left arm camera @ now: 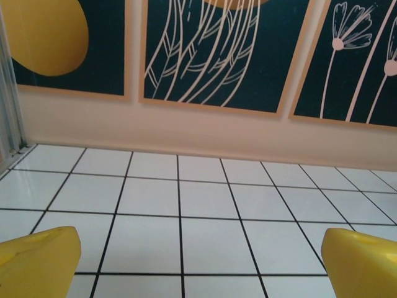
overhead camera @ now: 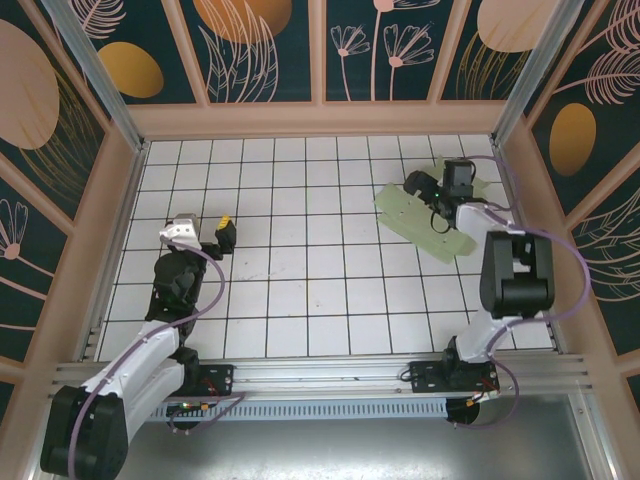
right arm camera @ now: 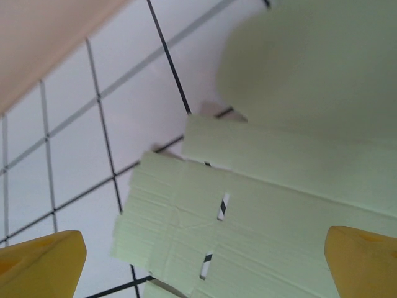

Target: Fold the paper box

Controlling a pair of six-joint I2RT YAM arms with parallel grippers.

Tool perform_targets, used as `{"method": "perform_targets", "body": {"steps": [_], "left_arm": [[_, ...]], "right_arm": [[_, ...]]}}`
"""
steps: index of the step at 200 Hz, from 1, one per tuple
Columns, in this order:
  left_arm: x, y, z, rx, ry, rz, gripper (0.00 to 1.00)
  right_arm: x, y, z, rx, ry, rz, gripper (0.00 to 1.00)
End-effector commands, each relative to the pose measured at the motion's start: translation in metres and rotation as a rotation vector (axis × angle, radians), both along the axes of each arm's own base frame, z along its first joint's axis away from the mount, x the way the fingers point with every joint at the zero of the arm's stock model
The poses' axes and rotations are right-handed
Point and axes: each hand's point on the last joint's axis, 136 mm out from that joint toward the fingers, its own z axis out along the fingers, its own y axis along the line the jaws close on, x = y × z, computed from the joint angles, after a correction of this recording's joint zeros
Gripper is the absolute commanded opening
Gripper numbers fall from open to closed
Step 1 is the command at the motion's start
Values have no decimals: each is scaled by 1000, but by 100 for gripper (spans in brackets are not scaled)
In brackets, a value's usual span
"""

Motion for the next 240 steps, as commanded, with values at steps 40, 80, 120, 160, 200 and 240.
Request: {"method": "perform_targets", "body": {"steps": [40, 80, 120, 160, 200, 240], "left_arm": [[-1, -8, -16, -50, 78, -43, 99], [4, -14, -15, -75, 97, -67, 99], [12, -20, -17, -130, 158, -83, 99], [21, -29, -16, -170, 193, -109, 99], [27, -38, -12, -167, 208, -134, 99], [45, -63, -7, -160, 244, -205, 99]], "right_arm": [[0, 32, -40, 69, 162, 57, 99], [-11, 78, -52, -15, 181, 255, 99], [-36, 128, -65, -121, 213, 516, 99], [-74, 176, -77, -201, 264, 761, 99], [-128, 216, -72, -198, 275, 983, 99], [-134, 213, -33, -176, 143, 933, 99]]}}
